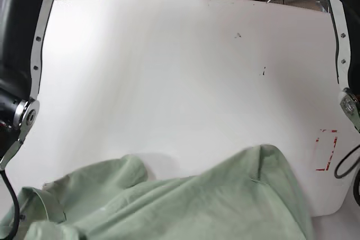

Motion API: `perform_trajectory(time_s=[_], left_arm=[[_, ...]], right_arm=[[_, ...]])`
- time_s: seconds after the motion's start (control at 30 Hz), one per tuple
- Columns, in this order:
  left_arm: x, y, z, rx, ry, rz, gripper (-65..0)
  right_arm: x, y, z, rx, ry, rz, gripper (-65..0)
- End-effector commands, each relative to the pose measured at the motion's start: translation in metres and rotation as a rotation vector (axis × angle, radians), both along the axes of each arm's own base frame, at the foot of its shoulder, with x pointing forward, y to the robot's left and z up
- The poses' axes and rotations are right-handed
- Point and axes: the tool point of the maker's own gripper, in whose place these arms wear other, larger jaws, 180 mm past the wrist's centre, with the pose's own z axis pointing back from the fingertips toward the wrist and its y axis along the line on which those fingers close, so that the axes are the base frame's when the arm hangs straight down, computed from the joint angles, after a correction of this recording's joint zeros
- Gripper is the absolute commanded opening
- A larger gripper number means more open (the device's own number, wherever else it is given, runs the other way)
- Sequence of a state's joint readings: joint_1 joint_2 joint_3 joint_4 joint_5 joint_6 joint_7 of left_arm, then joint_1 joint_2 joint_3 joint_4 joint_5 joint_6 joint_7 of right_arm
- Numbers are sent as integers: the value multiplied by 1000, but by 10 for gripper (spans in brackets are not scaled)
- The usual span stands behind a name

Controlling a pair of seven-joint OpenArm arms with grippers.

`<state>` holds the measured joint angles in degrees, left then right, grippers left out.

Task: Layout the t-shirt on the table in an organized manner, then fold the t-shirt properly
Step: 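Lay the polo down and open the left gripper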

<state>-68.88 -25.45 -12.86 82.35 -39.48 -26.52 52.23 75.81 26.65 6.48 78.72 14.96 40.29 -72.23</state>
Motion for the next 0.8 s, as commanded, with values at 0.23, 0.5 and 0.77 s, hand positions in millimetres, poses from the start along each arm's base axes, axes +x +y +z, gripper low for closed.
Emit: perform_trajectory(time_s=[0.23,0.5,0.77], left_arm=[[2,-13,-74,41,98,-12,-650],[-7,-20,-157,25,238,-53,-650],[-21,-39,-242,-59,416,-160,-650]], right_arm=[[-26,-19,-83,-49,109,-81,-650],[-53,-19,-168,-32,222,-93,-650],[-72,-16,-219,18,302,-71,-650]])
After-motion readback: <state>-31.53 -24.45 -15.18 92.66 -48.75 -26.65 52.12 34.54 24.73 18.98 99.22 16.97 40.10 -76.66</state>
